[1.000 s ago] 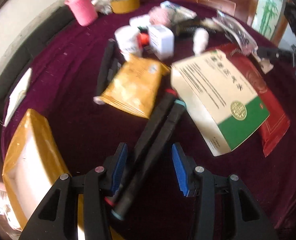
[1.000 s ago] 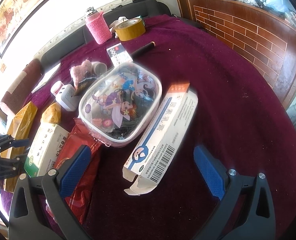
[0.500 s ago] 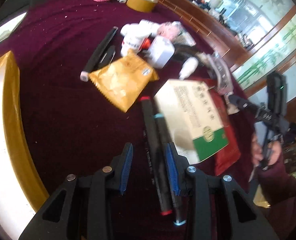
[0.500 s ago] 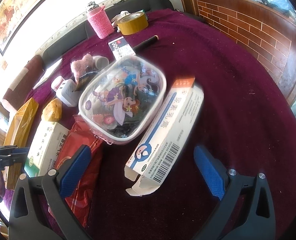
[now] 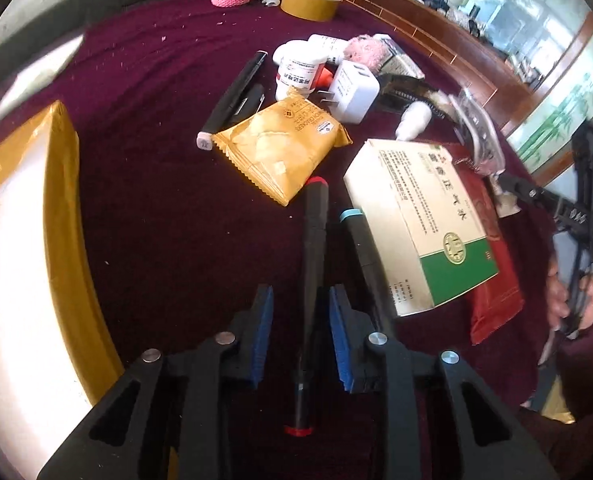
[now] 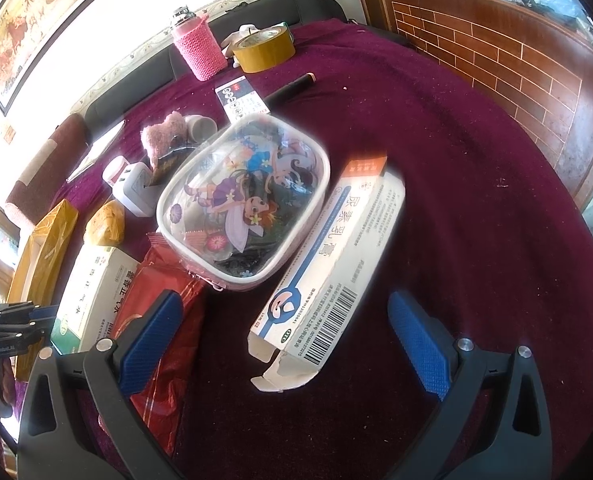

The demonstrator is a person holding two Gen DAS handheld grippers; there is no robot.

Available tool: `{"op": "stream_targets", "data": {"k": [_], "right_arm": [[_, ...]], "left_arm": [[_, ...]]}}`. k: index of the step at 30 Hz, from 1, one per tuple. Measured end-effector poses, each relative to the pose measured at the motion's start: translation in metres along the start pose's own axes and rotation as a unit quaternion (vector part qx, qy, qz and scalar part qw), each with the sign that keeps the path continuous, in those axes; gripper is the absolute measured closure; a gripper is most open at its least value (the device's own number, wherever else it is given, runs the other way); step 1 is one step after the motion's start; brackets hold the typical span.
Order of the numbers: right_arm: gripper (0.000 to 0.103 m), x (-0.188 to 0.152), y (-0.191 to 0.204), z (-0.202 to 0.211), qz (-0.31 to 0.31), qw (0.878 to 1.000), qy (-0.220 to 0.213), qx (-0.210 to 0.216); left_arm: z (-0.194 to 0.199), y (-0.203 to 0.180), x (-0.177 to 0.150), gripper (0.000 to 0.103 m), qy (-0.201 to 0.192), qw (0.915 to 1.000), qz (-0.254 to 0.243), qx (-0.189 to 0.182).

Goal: Organize objects
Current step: 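Carry the markers into the yellow-rimmed tray and open the left gripper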

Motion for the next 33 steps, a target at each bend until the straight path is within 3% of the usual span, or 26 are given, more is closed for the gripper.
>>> {"op": "stream_targets", "data": {"k": [4, 10, 12, 14, 16, 19, 20, 23, 27, 30, 33], "right_arm": [[0.000, 0.000, 0.000, 0.001, 0.000, 1.000, -0.002, -0.002], [0.000, 0.002, -0.003, 0.004, -0.009, 1.000, -0.011, -0.004], [0.000, 0.002, -0.005, 0.005, -0.013, 1.000, -0.015, -0.007], [0.000, 0.003, -0.005, 0.008, -0.014, 1.000, -0.021, -0.011], [0.000, 0.005, -0.003, 0.013, -0.007, 0.999, -0.033, -0.014], [0.000, 0.006, 0.013, 0.032, 0.044, 0.995, -0.053, -0.066], [0.000, 0.006, 0.028, 0.039, 0.063, 0.995, -0.058, -0.058], [0.000, -0.002, 0.092, 0.051, 0.102, 0.993, -0.049, 0.030], [0.000, -0.036, 0.174, 0.026, 0.127, 0.978, 0.043, 0.161], [0.003, -0.063, 0.208, -0.010, 0.113, 0.965, 0.120, 0.206], [0.013, -0.077, 0.218, -0.043, 0.089, 0.962, 0.161, 0.202]], "left_arm": [[-0.001, -0.018, 0.005, 0.075, -0.024, 0.9934, -0.059, 0.095], [0.004, -0.030, 0.002, 0.079, -0.082, 0.9811, -0.075, 0.159], [0.007, -0.031, -0.005, 0.092, -0.085, 0.9849, -0.061, 0.138], [0.014, -0.028, -0.007, 0.092, -0.085, 0.9903, -0.021, 0.108], [0.029, -0.022, -0.011, 0.092, -0.106, 0.9901, 0.008, 0.093], [0.056, -0.014, -0.019, 0.092, -0.130, 0.9879, 0.059, 0.061], [0.063, -0.011, -0.022, 0.092, -0.137, 0.9864, 0.072, 0.056], [0.084, 0.005, -0.035, 0.092, -0.154, 0.9804, 0.117, 0.036], [0.102, 0.024, -0.051, 0.092, -0.176, 0.9700, 0.168, 0.009], [0.114, 0.036, -0.069, 0.092, -0.190, 0.9628, 0.192, 0.001], [0.122, 0.045, -0.084, 0.091, -0.202, 0.9572, 0.207, -0.008]]}}
Point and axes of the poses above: each gripper's, at about its wrist camera, not at the fingertips, and z roughly against the way its jaws point, y to its left, x to its top, the point moved 8 cm from there along -z, roughly the way its jaws point, and after that the axes turned 14 degrees about x, right-handed, at the moved point
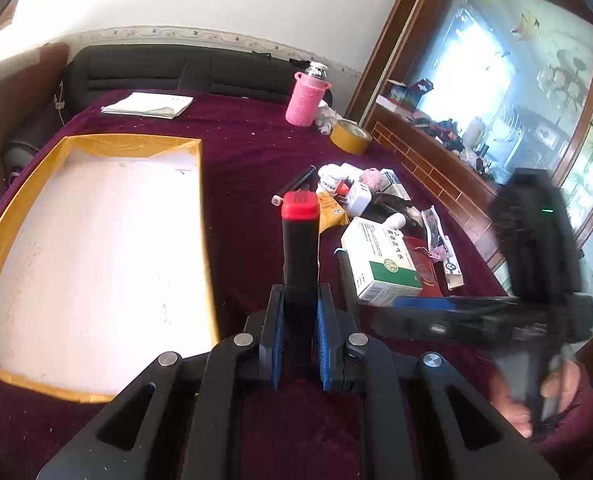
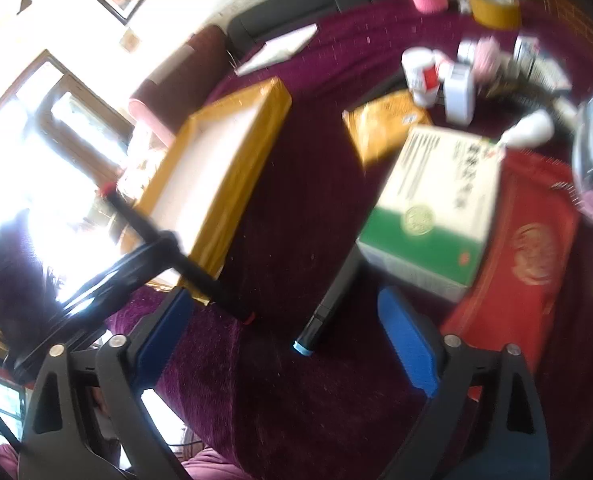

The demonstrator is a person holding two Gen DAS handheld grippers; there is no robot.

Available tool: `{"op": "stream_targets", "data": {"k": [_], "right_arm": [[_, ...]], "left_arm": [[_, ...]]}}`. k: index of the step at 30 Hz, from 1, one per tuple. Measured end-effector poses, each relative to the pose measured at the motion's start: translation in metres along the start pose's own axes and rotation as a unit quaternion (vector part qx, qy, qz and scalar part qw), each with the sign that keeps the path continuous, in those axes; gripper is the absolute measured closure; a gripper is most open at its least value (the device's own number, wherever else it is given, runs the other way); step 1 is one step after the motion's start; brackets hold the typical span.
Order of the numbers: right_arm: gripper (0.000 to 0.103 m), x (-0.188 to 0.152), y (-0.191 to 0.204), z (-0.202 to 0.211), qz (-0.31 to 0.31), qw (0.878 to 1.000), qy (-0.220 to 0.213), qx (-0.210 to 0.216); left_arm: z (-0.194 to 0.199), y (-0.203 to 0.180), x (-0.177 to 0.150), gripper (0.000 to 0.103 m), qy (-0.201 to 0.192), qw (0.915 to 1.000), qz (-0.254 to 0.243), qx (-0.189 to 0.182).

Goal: Organize objects
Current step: 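Carry the markers into the yellow-rimmed tray and open the left gripper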

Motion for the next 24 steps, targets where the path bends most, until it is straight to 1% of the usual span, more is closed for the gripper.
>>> {"op": "stream_targets", "data": {"k": [1, 3, 4, 6, 8, 9, 10, 11, 12, 13, 14, 17, 21, 24], "right_arm": [[0.015, 0.001, -0.004, -0.009, -0.008, 1.000, 0.006, -0.010], [0.033, 0.005, -0.015, -0.024, -0.026, 0.999, 0.015, -0.034], [0.036, 0.005, -0.019, -0.029, -0.030, 0.998, 0.017, -0.045], [0.038, 0.008, -0.026, -0.038, -0.032, 0.995, 0.018, -0.090], [0.040, 0.013, -0.028, -0.042, -0.020, 0.992, 0.010, -0.123], [0.043, 0.015, -0.027, -0.045, -0.010, 0.989, 0.007, -0.145], [0.054, 0.016, -0.028, -0.047, -0.001, 0.986, 0.004, -0.167], [0.073, 0.017, -0.029, -0.048, 0.013, 0.981, 0.001, -0.196], [0.088, 0.018, -0.032, -0.049, 0.028, 0.974, -0.004, -0.226], [0.090, 0.019, -0.034, -0.048, 0.039, 0.969, -0.007, -0.243], [0.091, 0.018, -0.034, -0.047, 0.043, 0.968, -0.012, -0.245], [0.091, 0.016, -0.033, -0.036, 0.032, 0.973, -0.021, -0.226], [0.091, 0.011, -0.020, -0.019, 0.029, 0.983, -0.041, -0.175], [0.091, 0.014, 0.003, -0.005, 0.035, 0.990, -0.055, -0.128]], "left_arm": [[0.004, 0.003, -0.002, 0.091, -0.004, 1.0000, 0.004, -0.003], [0.010, 0.008, -0.005, 0.091, -0.014, 0.9998, 0.010, -0.010], [0.013, 0.010, -0.006, 0.091, -0.018, 0.9996, 0.012, -0.016], [0.021, 0.014, -0.008, 0.091, -0.027, 0.9990, 0.019, -0.028], [0.026, 0.017, -0.007, 0.091, -0.037, 0.9984, 0.024, -0.037], [0.028, 0.019, -0.007, 0.091, -0.039, 0.9981, 0.026, -0.040], [0.029, 0.020, -0.006, 0.091, -0.041, 0.9977, 0.030, -0.045], [0.031, 0.022, -0.006, 0.091, -0.044, 0.9973, 0.034, -0.047], [0.032, 0.024, -0.006, 0.091, -0.047, 0.9971, 0.036, -0.047], [0.033, 0.026, -0.005, 0.091, -0.049, 0.9969, 0.039, -0.047], [0.035, 0.027, -0.005, 0.091, -0.051, 0.9968, 0.040, -0.047], [0.040, 0.032, -0.004, 0.091, -0.058, 0.9964, 0.045, -0.043], [0.046, 0.035, -0.001, 0.091, -0.061, 0.9961, 0.048, -0.043], [0.050, 0.039, 0.005, 0.091, -0.056, 0.9958, 0.053, -0.049]]}}
Point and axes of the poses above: each gripper's, at about its wrist camera, not at the fingertips, and z roughly against the way its jaws point, y to its left, x to its top, the point moved 8 cm from there along -z, roughly the way its jaws point, and after that the axes turned 14 degrees about x, right-handed, at the moved point
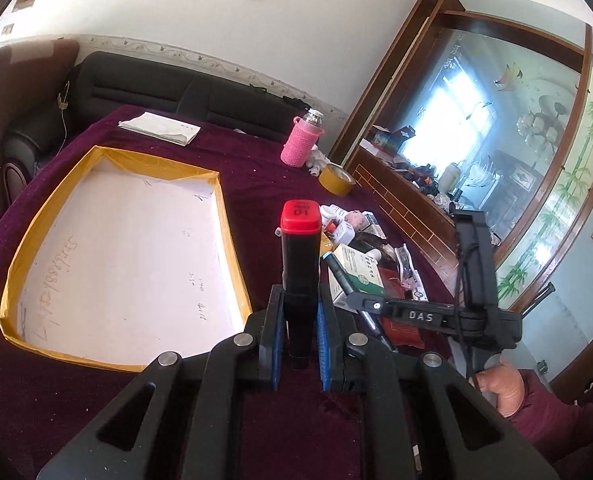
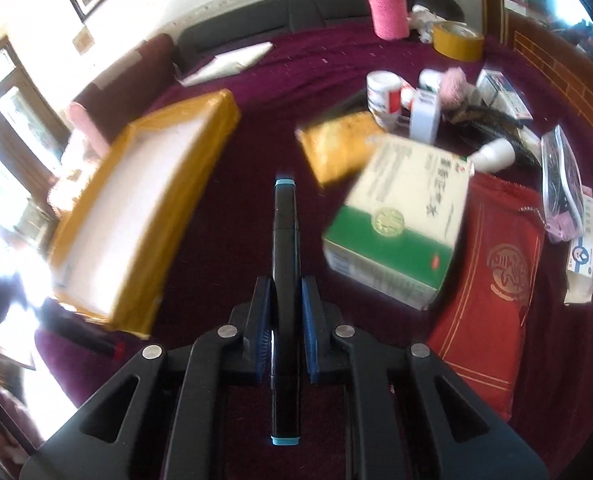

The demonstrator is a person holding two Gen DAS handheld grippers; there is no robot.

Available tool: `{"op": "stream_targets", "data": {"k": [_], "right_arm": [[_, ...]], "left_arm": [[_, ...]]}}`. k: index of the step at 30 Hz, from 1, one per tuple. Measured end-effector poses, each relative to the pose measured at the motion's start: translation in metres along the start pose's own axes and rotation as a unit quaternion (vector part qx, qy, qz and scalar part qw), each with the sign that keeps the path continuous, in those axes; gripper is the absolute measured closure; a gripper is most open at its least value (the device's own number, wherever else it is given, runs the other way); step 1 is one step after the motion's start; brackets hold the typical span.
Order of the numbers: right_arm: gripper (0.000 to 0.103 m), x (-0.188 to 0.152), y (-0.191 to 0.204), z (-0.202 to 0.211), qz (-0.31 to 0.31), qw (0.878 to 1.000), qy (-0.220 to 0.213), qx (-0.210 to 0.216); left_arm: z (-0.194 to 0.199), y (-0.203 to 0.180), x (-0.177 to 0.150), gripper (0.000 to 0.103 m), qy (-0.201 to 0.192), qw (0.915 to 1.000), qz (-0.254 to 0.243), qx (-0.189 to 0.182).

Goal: Organize objects
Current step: 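Carry the markers into the yellow-rimmed tray and open the left gripper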

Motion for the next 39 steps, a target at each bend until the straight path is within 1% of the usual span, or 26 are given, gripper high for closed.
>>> {"op": "stream_targets", "data": {"k": [3, 5, 7, 9, 10, 12, 13, 15, 16, 17, 20, 23, 25, 28, 31, 37, 39], "right_arm": [[0.091, 0.020, 0.030, 0.007, 0.020, 0.999, -0.014, 0.040], [0.090, 0.032, 0.048, 0.009, 0.024, 0.997, -0.014, 0.071], [0.090, 0.048, 0.063, 0.001, 0.018, 0.994, -0.008, 0.104], [0.090, 0.064, 0.076, -0.015, 0.003, 0.990, 0.003, 0.138], [0.090, 0.069, 0.081, -0.023, -0.006, 0.989, 0.008, 0.150], [0.090, 0.084, 0.089, -0.047, -0.022, 0.986, 0.020, 0.166], [0.090, 0.089, 0.092, -0.060, -0.028, 0.985, 0.027, 0.169], [0.090, 0.097, 0.095, -0.088, -0.042, 0.984, 0.042, 0.169], [0.090, 0.101, 0.096, -0.102, -0.043, 0.984, 0.047, 0.164], [0.090, 0.105, 0.097, -0.117, -0.041, 0.986, 0.052, 0.150], [0.090, 0.112, 0.093, -0.148, -0.043, 0.988, 0.065, 0.130], [0.090, 0.121, 0.087, -0.173, -0.042, 0.991, 0.072, 0.109], [0.090, 0.126, 0.083, -0.181, -0.043, 0.991, 0.073, 0.101], [0.090, 0.133, 0.076, -0.191, -0.034, 0.994, 0.073, 0.076], [0.090, 0.142, 0.067, -0.198, -0.037, 0.995, 0.071, 0.062], [0.090, 0.151, 0.062, -0.199, -0.041, 0.995, 0.066, 0.058], [0.090, 0.151, 0.061, -0.204, -0.047, 0.995, 0.069, 0.059]], "left_arm": [[0.003, 0.007, 0.016, 0.091, 0.002, 1.0000, 0.000, 0.005], [-0.001, 0.014, 0.030, 0.091, 0.010, 0.9999, -0.004, 0.009], [-0.009, 0.022, 0.045, 0.091, 0.016, 0.9995, -0.013, 0.023], [-0.022, 0.034, 0.057, 0.091, 0.028, 0.9985, -0.019, 0.043], [-0.030, 0.040, 0.061, 0.091, 0.039, 0.9980, -0.017, 0.047], [-0.051, 0.052, 0.068, 0.091, 0.064, 0.9963, -0.016, 0.054], [-0.061, 0.059, 0.071, 0.091, 0.072, 0.9950, -0.019, 0.067], [-0.084, 0.071, 0.076, 0.091, 0.088, 0.9916, -0.026, 0.091], [-0.095, 0.077, 0.078, 0.092, 0.094, 0.9902, -0.025, 0.100], [-0.107, 0.083, 0.078, 0.092, 0.105, 0.9886, -0.024, 0.105], [-0.139, 0.097, 0.077, 0.092, 0.131, 0.9852, -0.012, 0.109], [-0.162, 0.103, 0.082, 0.091, 0.145, 0.9844, 0.008, 0.099], [-0.177, 0.105, 0.083, 0.092, 0.160, 0.9827, 0.015, 0.092], [-0.203, 0.107, 0.083, 0.092, 0.182, 0.9787, 0.020, 0.093], [-0.224, 0.112, 0.080, 0.092, 0.194, 0.9758, 0.033, 0.096], [-0.249, 0.126, 0.080, 0.092, 0.204, 0.9709, 0.074, 0.102], [-0.251, 0.132, 0.081, 0.092, 0.201, 0.9703, 0.094, 0.096]]}}
Point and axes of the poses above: each gripper's, at about its wrist camera, not at the fingertips, and z roughly against the way its jaws point, y to its left, x to its top, the point moved 8 cm from there along -z, roughly the way its jaws point, and after that the axes turned 14 degrees about x, right-handed, at the moved point
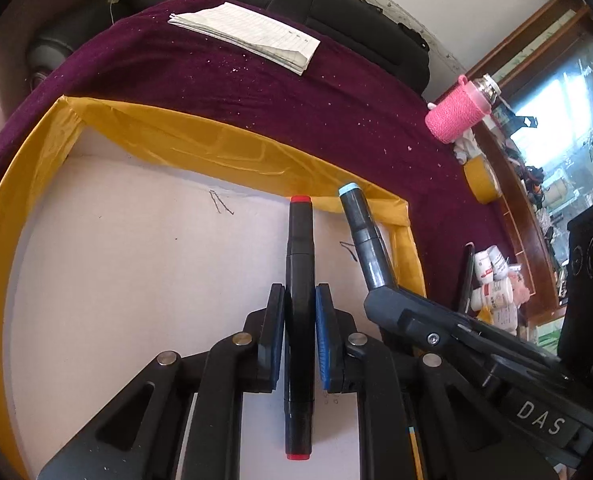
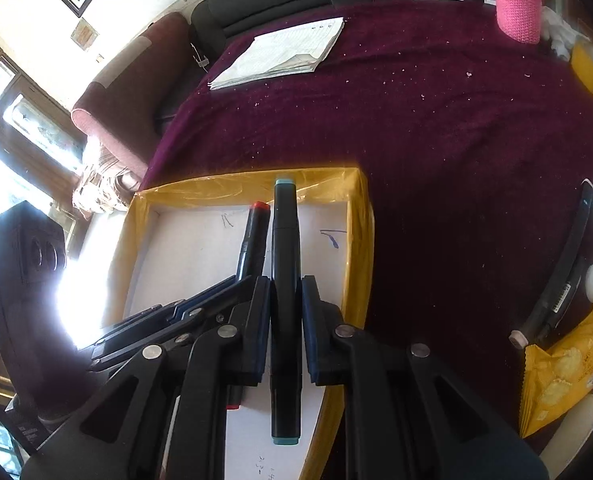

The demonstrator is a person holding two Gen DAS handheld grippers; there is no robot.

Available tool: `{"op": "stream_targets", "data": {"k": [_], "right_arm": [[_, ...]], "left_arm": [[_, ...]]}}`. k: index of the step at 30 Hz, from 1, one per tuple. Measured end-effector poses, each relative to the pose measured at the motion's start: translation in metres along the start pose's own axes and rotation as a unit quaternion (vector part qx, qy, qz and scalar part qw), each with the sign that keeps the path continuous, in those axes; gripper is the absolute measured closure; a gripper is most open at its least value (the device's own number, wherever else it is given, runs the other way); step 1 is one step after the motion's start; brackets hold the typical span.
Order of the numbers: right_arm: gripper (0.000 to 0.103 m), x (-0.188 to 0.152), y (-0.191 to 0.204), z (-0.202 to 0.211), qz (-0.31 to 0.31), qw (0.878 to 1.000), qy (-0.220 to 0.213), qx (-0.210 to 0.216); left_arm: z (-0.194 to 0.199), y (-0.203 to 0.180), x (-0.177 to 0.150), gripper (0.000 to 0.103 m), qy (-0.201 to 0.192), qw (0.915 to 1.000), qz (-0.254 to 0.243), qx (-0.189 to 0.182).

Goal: Organize objects
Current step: 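Carry the markers into the yellow-rimmed tray and open the left gripper, then grasp the green-and-white medicine box with the left gripper while the right grasps the white charger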

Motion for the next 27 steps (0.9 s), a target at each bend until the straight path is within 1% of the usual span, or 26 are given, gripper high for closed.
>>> {"op": "stream_targets", "data": {"k": [2, 6, 9, 10, 11, 12, 14, 15, 16, 17, 19, 20, 22, 25, 27], "right_arm": [[0.090, 0.000, -0.002, -0.003, -0.004, 1.000, 0.002, 0.001], [0.090, 0.002, -0.003, -0.005, -0.010, 1.000, 0.002, 0.003], [0.087, 0.002, -0.002, 0.001, -0.011, 1.000, -0.003, 0.006], [0.085, 0.003, 0.000, 0.004, -0.006, 1.000, -0.007, 0.004], [0.080, 0.004, 0.001, 0.008, -0.001, 1.000, -0.013, -0.001], [0.074, 0.005, 0.004, 0.013, 0.005, 1.000, -0.019, -0.004], [0.070, 0.006, 0.010, 0.027, 0.020, 0.999, -0.029, 0.000], [0.069, 0.004, 0.013, 0.035, 0.031, 0.999, -0.035, 0.000], [0.068, 0.001, 0.016, 0.044, 0.041, 0.998, -0.040, 0.000], [0.068, -0.001, 0.018, 0.050, 0.047, 0.998, -0.043, 0.002], [0.066, -0.011, 0.020, 0.065, 0.057, 0.997, -0.051, 0.009], [0.065, -0.016, 0.018, 0.072, 0.059, 0.997, -0.056, 0.011], [0.064, -0.026, 0.015, 0.083, 0.060, 0.996, -0.062, 0.015], [0.064, -0.040, 0.009, 0.096, 0.060, 0.996, -0.070, 0.017], [0.064, -0.048, 0.006, 0.104, 0.060, 0.995, -0.076, 0.021]], "left_arm": [[0.001, 0.004, 0.002, 0.092, -0.002, 0.9999, 0.011, -0.001], [0.002, 0.007, 0.002, 0.088, 0.002, 0.9997, 0.023, -0.010], [0.007, 0.010, 0.002, 0.076, 0.001, 0.9994, 0.033, -0.014], [0.009, 0.011, 0.002, 0.070, 0.002, 0.9991, 0.038, -0.018], [0.013, 0.012, 0.002, 0.064, 0.001, 0.9987, 0.046, -0.024], [0.018, 0.013, 0.002, 0.062, -0.003, 0.9981, 0.053, -0.031], [0.032, 0.014, 0.002, 0.062, -0.018, 0.9976, 0.058, -0.034], [0.041, 0.015, 0.000, 0.062, -0.027, 0.9973, 0.060, -0.031], [0.050, 0.015, -0.002, 0.057, -0.040, 0.9967, 0.064, -0.032], [0.061, 0.017, -0.006, 0.049, -0.058, 0.9951, 0.072, -0.033], [0.075, 0.022, -0.016, 0.046, -0.090, 0.9910, 0.095, -0.028], [0.077, 0.023, -0.023, 0.046, -0.094, 0.9898, 0.103, -0.029], [0.071, 0.023, -0.037, 0.046, -0.081, 0.9900, 0.112, -0.031], [0.058, 0.019, -0.059, 0.046, -0.061, 0.9911, 0.117, -0.019], [0.055, 0.016, -0.068, 0.046, -0.051, 0.9917, 0.117, -0.013]]}}
Point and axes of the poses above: each gripper's, at about its wrist camera, not at the fingertips, and z roughly against the way its jaws point, y to its left, x to its top, the point moved 8 cm from there along -z, roughly the way its jaws point, and after that the axes turned 14 degrees about x, right-handed, at the moved point
